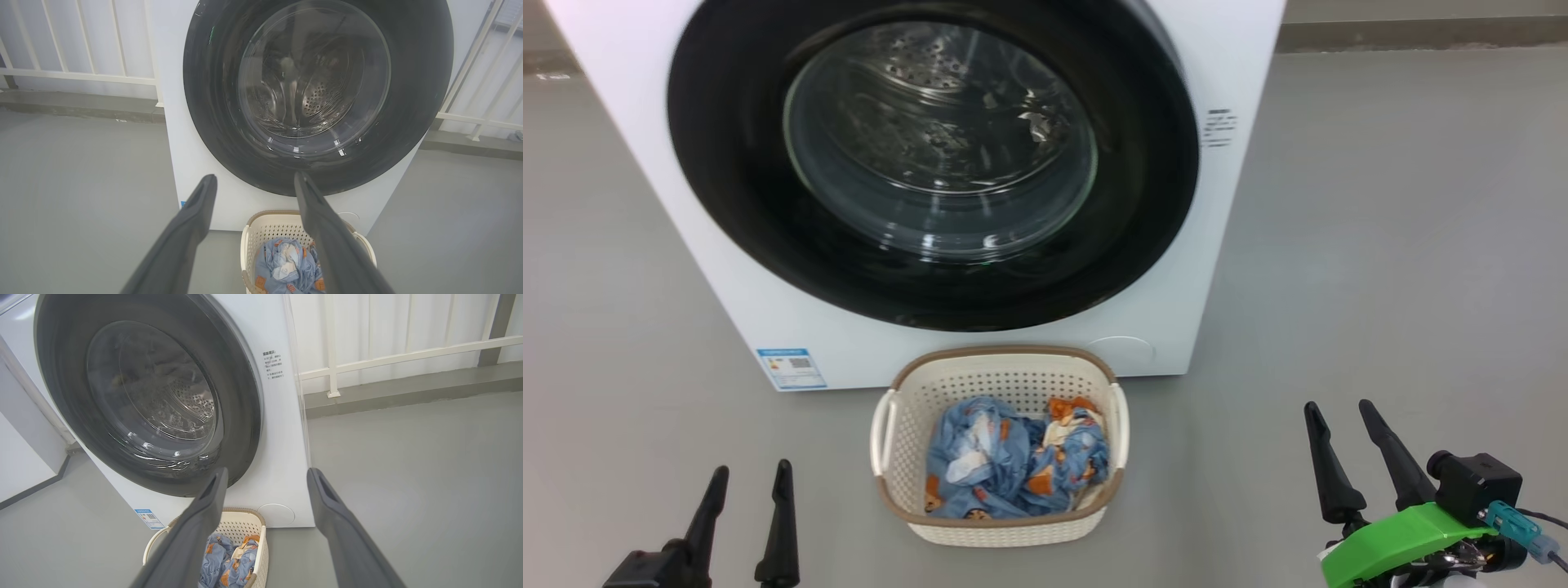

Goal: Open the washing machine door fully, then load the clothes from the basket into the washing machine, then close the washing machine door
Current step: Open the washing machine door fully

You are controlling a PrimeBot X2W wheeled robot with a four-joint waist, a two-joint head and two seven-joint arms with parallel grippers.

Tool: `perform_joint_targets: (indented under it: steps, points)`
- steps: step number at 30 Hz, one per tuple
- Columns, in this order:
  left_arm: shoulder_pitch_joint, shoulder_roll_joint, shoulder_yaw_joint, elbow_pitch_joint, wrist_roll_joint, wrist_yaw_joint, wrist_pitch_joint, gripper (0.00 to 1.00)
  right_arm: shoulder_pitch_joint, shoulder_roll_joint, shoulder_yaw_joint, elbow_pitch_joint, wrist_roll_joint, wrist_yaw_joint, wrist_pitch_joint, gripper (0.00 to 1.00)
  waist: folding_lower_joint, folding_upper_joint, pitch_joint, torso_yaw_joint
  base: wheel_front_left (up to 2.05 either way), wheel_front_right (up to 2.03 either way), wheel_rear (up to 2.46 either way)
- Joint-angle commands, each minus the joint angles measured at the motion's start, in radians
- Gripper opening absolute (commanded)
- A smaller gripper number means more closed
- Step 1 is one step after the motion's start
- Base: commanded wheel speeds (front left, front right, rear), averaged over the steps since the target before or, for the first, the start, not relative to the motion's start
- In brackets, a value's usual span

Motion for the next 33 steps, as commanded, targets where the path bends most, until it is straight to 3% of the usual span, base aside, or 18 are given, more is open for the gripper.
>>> perform_joint_targets:
  steps: [1,12,22,23,24,25,26,33]
  points:
    - [-0.044,0.018,0.032,-0.024,0.002,0.0,-0.011,1.0,-0.02,-0.007,0.019,-0.025,-0.014,0.006,-0.012,1.0,0.0,0.0,0.0,0.0,1.23,1.23,-2.46]
    - [-0.044,0.014,0.024,-0.036,-0.044,0.0,-0.011,1.0,-0.025,-0.009,0.017,-0.022,-0.009,0.006,-0.012,1.0,0.0,0.0,-0.001,-0.002,1.09,1.08,-2.18]
    - [-0.043,0.012,0.003,-0.029,-0.054,0.0,-0.011,1.0,-0.03,-0.012,0.033,-0.017,0.009,0.006,-0.012,1.0,0.0,0.0,-0.008,0.005,0.34,0.34,-0.69]
    - [-0.041,0.009,0.001,-0.03,-0.056,0.0,-0.011,1.0,-0.032,-0.01,0.038,-0.018,0.022,0.006,-0.012,0.95,0.0,0.0,-0.009,0.006,0.0,0.0,0.0]
    - [-0.037,0.005,0.0,-0.032,-0.058,0.0,-0.011,1.0,-0.036,-0.006,0.04,-0.019,0.041,0.006,-0.012,0.52,0.0,0.0,-0.009,0.007,0.0,0.0,0.0]
    - [-0.033,0.001,-0.002,-0.033,-0.059,0.0,-0.011,1.0,-0.04,-0.003,0.042,-0.019,0.06,0.006,-0.012,0.29,0.0,0.0,-0.01,0.007,0.0,0.0,0.0]
    - [-0.03,-0.003,-0.004,-0.034,-0.061,0.0,-0.011,1.0,-0.046,-0.002,0.046,-0.019,0.078,0.006,-0.012,0.0,0.0,0.0,-0.01,0.008,0.0,0.0,0.0]
    - [-0.018,-0.021,-0.016,-0.037,-0.07,0.0,-0.011,1.0,-0.112,0.018,0.03,-0.048,0.276,0.006,-0.012,0.0,0.0,0.0,-0.002,0.014,0.0,0.0,0.0]
